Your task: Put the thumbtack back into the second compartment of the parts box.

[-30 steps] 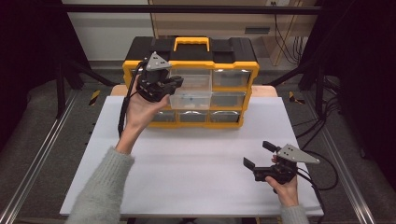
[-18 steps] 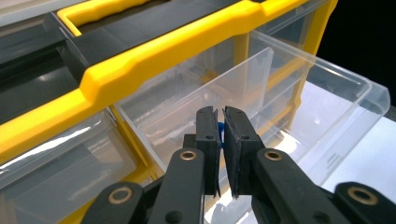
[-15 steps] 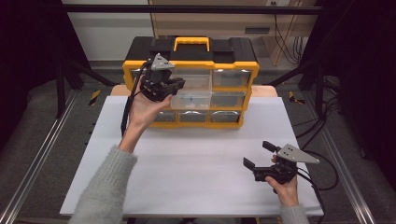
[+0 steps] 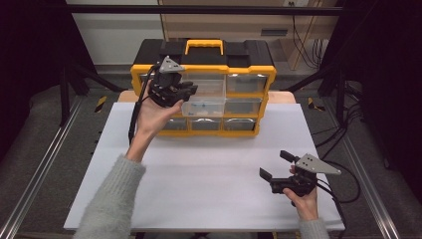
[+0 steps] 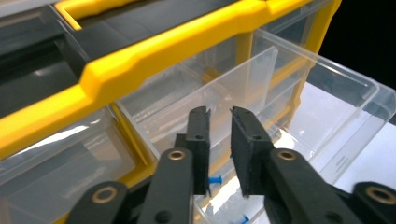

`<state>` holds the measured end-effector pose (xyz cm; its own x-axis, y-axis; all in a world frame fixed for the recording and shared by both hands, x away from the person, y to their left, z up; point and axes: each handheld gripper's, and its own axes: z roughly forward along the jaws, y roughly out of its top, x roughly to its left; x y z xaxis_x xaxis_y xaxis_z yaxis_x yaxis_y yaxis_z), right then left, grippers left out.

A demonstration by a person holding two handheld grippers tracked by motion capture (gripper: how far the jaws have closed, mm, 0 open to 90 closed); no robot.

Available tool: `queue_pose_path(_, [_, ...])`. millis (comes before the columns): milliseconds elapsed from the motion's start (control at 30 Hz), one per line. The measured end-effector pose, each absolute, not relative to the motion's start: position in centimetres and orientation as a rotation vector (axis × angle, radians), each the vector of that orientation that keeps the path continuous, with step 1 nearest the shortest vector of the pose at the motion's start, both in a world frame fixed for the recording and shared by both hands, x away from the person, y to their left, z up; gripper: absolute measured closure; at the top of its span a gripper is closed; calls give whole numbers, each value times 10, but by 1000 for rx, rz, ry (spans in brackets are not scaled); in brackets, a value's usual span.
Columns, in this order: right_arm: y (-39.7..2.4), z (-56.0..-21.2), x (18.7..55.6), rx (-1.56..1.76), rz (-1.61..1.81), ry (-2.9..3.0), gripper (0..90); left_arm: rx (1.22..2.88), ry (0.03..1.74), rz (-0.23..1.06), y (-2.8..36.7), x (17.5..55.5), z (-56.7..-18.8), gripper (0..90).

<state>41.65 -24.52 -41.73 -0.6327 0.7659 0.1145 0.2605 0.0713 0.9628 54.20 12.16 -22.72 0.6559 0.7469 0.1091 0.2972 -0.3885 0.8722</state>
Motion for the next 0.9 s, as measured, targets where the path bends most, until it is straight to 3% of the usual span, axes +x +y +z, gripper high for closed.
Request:
queue_pose_path(233, [-245,-418,417,1017,1587,1929,5,1903,776,645,126,529,-218,631])
queue_pose_path(767, [-246,-417,416,1015,1585,1927,5,1813,682,693,129,491,-208,149])
queue_pose_path(900, [-246,-417,416,1026,1587,1927,5,1816,685,681,132,486,-211,99])
